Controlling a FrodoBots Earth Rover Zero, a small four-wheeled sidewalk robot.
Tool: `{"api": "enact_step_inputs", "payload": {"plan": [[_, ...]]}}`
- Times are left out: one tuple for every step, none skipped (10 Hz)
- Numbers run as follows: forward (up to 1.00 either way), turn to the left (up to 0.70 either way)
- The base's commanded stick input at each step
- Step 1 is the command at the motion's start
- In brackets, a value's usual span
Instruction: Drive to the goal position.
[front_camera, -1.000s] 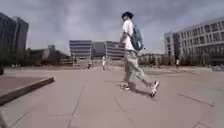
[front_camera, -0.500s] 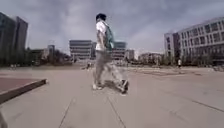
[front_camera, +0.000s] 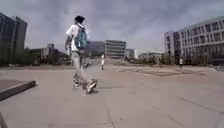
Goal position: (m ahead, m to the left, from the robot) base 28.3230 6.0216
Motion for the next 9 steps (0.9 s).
{"api": "enact_step_inputs", "payload": {"plan": [[1.0,0.0],[1.0,0.0],[1.0,0.0],[1.0,0.0],[1.0,0.0],[1.0,0.0],[1.0,0.0],[1.0,0.0],[1.0,0.0]]}}
